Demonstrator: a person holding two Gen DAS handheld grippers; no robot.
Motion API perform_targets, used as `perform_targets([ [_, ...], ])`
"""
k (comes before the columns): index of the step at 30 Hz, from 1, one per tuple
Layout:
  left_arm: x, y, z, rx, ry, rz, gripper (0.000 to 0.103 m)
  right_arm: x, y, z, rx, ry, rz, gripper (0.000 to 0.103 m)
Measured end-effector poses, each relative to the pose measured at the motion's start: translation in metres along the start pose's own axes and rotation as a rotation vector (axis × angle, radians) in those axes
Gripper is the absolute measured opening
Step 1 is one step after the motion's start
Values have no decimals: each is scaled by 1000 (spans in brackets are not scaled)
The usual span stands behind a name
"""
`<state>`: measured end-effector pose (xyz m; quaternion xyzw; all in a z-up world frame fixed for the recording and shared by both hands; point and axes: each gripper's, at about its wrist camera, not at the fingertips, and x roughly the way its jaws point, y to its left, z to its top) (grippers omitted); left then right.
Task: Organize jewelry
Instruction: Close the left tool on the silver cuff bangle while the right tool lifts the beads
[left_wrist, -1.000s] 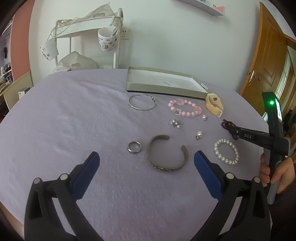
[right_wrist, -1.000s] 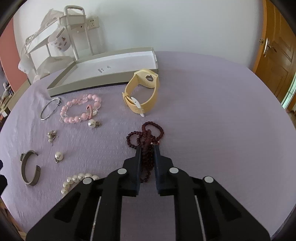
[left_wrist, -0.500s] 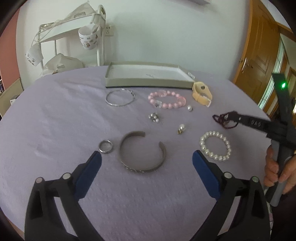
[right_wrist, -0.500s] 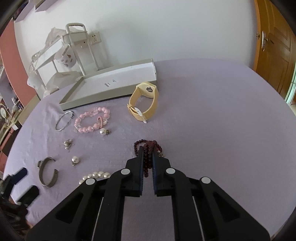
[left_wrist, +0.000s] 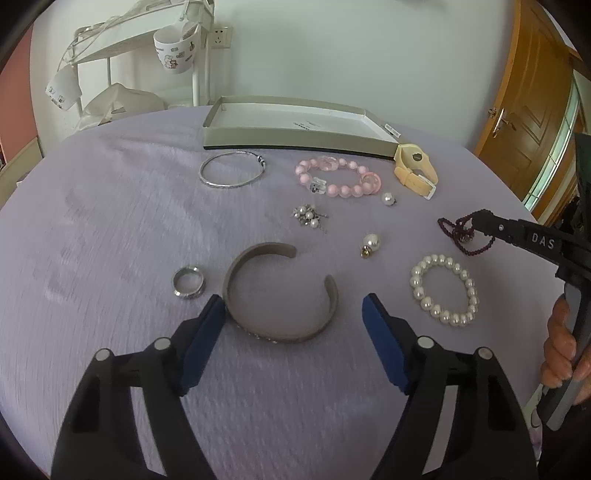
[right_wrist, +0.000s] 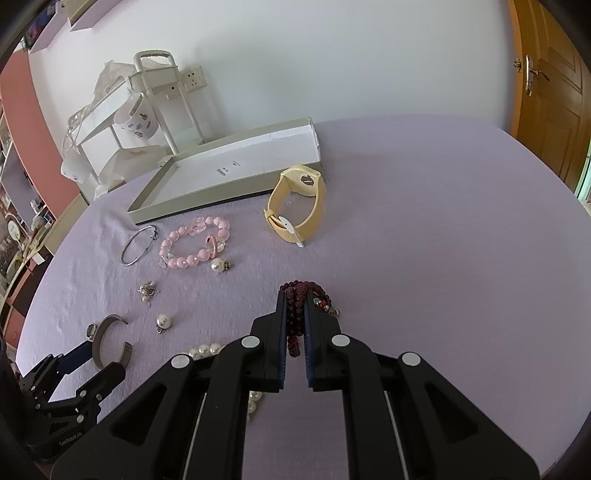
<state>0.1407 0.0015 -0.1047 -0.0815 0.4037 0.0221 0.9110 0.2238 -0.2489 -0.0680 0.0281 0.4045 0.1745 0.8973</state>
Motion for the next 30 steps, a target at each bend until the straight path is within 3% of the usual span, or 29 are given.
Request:
perform_targets([
  [6, 5, -4, 6, 14, 1, 22, 65, 1, 0, 0, 10, 6, 13, 8],
  [19, 6, -14, 2, 65, 5, 75, 65, -2, 1, 1, 15, 4, 23, 8],
  [30, -9, -10, 13, 37, -21, 35, 64, -16, 6, 13, -13, -32, 34, 8],
])
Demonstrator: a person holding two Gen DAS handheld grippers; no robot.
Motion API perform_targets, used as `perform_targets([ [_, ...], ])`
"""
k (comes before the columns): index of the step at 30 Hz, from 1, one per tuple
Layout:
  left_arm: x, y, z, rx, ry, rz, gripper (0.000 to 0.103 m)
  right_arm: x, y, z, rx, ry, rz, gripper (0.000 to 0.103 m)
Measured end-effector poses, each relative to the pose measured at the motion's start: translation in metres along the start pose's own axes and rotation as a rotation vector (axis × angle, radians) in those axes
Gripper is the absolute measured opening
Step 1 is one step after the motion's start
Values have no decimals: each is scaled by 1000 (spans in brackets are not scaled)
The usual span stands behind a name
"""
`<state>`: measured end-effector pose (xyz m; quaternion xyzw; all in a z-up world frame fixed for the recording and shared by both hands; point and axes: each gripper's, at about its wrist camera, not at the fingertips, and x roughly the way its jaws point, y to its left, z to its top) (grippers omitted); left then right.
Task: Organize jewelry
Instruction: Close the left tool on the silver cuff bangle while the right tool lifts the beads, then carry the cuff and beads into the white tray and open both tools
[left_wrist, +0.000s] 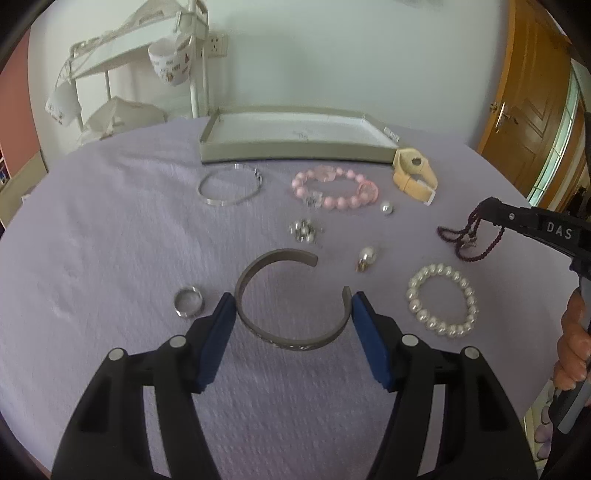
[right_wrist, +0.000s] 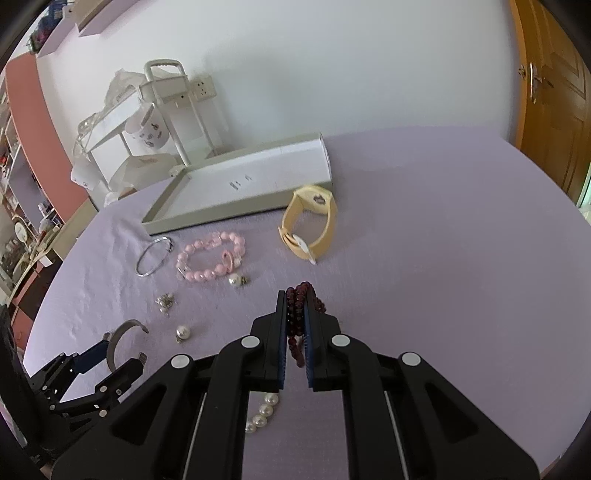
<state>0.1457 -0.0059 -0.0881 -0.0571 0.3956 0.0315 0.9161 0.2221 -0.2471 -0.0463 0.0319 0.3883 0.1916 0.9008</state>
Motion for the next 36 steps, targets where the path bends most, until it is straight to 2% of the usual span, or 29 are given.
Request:
perform_targets([
  [6, -19, 2, 30, -2, -34, -10, 64, -8, 6, 19, -17, -29, 15, 8],
  [11, -29, 10, 68, -17, -51, -32, 64, -17, 12, 40, -27, -56, 48, 8],
  [19, -23, 27, 126, -37, -85, -69, 64, -19, 27, 95, -75, -117, 61, 8],
  [26, 12, 43, 169, -53, -80, -80, 64, 22, 30, 143, -84, -105, 70, 8],
  [31, 54, 52, 198, -75, -64, -89, 64, 71, 30, 177, -77, -69, 75, 8],
  [36, 106, 59, 216, -69, -34, -55, 64, 126, 26, 197, -70, -16, 71, 8],
])
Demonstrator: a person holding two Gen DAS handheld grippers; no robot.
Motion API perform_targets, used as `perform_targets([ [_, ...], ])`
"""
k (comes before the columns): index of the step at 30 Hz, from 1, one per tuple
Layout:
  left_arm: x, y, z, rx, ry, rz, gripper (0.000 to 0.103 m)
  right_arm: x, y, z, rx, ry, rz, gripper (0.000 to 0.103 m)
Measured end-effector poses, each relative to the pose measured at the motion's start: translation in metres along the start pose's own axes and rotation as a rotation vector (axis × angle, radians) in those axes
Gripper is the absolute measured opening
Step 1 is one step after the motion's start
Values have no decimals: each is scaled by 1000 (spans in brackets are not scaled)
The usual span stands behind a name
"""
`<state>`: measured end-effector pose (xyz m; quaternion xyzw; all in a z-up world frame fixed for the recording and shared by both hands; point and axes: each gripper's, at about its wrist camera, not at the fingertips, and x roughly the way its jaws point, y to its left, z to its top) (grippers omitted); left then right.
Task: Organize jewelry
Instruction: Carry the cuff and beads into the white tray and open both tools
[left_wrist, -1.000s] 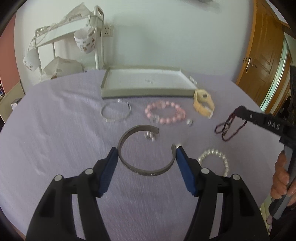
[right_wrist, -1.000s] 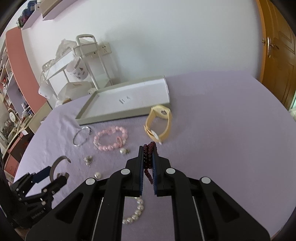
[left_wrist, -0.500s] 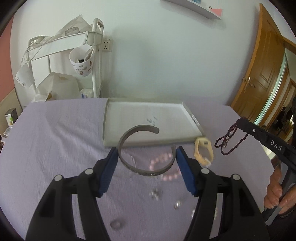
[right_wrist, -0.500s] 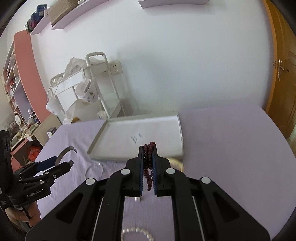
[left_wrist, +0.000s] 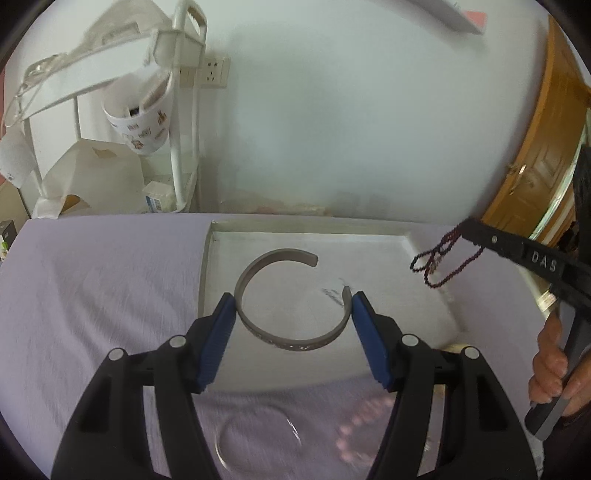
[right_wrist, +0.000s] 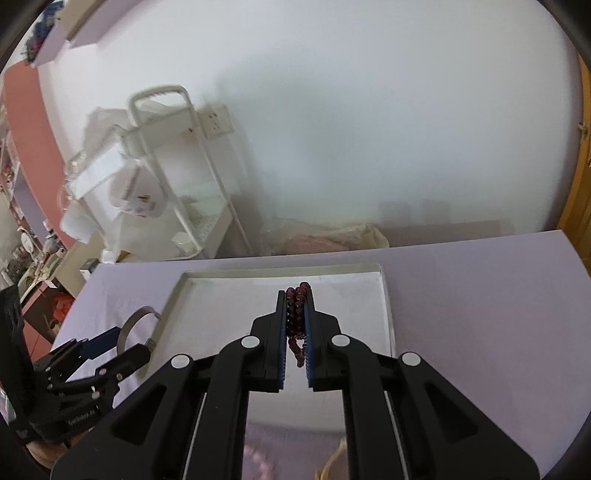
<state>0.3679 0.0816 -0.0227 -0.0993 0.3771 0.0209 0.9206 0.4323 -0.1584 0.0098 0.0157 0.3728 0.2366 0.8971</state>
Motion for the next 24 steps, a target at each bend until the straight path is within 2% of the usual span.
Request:
perform_targets([
  [3, 25, 8, 4, -16, 25, 14, 64, 37, -11, 6, 31, 55, -20, 8],
  [8, 45, 13, 8, -11, 32, 27, 64, 66, -27, 15, 74, 113, -10, 10],
  [10, 50, 11, 9, 0, 34, 31, 64, 67, -27, 15, 74, 126, 2, 23],
  [12, 54, 10, 11, 3, 33, 31, 64, 61, -25, 15, 51, 101, -8, 45],
  [13, 57, 10, 12, 2, 35, 32, 64, 57, -24, 14, 40, 87, -11, 47],
  [17, 69, 8, 17, -14, 46, 23, 64, 46, -28, 10, 40, 68, -2, 47],
  [24, 92, 7, 23, -37, 80, 58, 68, 29, -44, 3, 55, 33, -12, 47],
])
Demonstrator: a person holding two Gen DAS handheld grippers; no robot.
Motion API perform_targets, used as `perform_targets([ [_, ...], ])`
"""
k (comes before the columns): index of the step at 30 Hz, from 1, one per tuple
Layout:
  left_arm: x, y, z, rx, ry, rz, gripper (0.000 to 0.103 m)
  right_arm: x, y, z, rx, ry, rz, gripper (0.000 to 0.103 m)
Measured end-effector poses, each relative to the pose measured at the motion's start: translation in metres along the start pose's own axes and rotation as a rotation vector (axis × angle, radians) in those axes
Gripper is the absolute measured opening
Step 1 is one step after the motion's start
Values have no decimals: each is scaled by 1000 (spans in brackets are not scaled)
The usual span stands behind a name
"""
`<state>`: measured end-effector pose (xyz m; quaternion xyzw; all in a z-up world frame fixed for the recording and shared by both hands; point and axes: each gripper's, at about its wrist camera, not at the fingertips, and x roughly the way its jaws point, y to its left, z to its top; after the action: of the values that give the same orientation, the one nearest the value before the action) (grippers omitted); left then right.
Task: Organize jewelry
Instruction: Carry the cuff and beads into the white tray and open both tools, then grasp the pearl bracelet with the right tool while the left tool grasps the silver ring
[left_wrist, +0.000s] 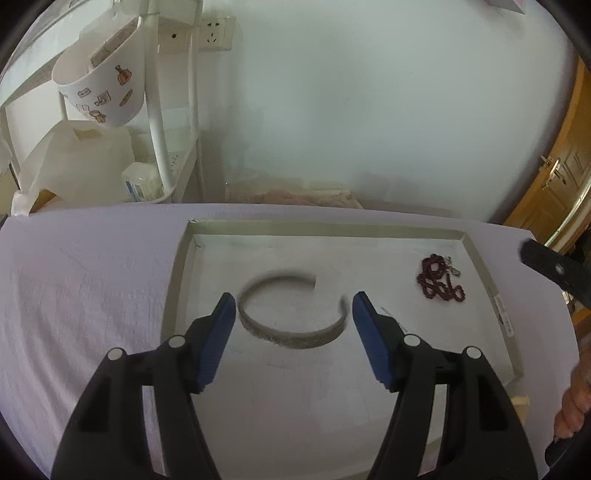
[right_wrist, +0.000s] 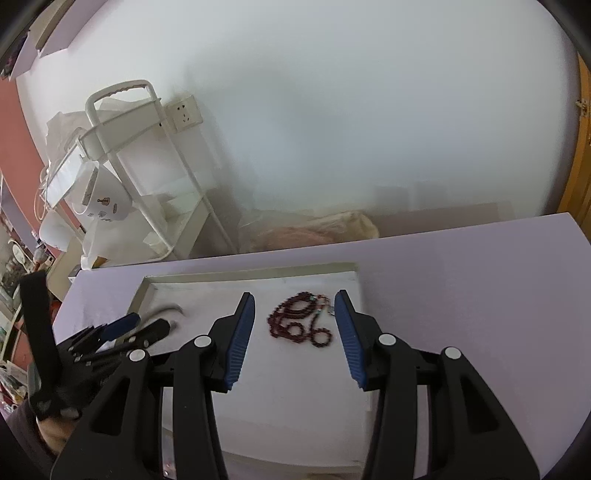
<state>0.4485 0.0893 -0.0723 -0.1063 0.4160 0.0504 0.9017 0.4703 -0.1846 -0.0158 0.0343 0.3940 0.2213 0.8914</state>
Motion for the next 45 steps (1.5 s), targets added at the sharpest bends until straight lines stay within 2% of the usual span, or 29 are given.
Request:
perform_targets([
  [5, -14, 2, -4, -9, -19, -1, 75, -21, -8, -7, 30, -19, 18, 47],
  [11, -66, 13, -28, 16, -92, 47, 83, -60, -2, -33, 33, -45, 50, 47],
  [14, -101, 21, -49, 6, -125, 46, 87, -81, 6, -54, 29, -46, 50, 48],
  [21, -187, 40, -127, -28, -207, 60, 92, -138, 31, -123, 8, -71, 66, 52],
  [27, -233, 39, -197, 32, -291, 120, 93, -172, 53, -193, -21, -98, 49, 52],
  [31, -248, 39, -234, 41, -291, 102, 93, -173, 57, -228, -21, -75, 33, 52],
  [36, -246, 37, -265, 61, -271, 102, 93, -160, 53, -256, -9, -30, -11, 48],
  [42, -235, 33, -284, 95, -242, 97, 93, -150, 59, -268, -35, 22, -50, 42],
  [45, -232, 31, -287, 103, -235, 87, 92, -145, 62, -267, -50, 43, -97, 39],
])
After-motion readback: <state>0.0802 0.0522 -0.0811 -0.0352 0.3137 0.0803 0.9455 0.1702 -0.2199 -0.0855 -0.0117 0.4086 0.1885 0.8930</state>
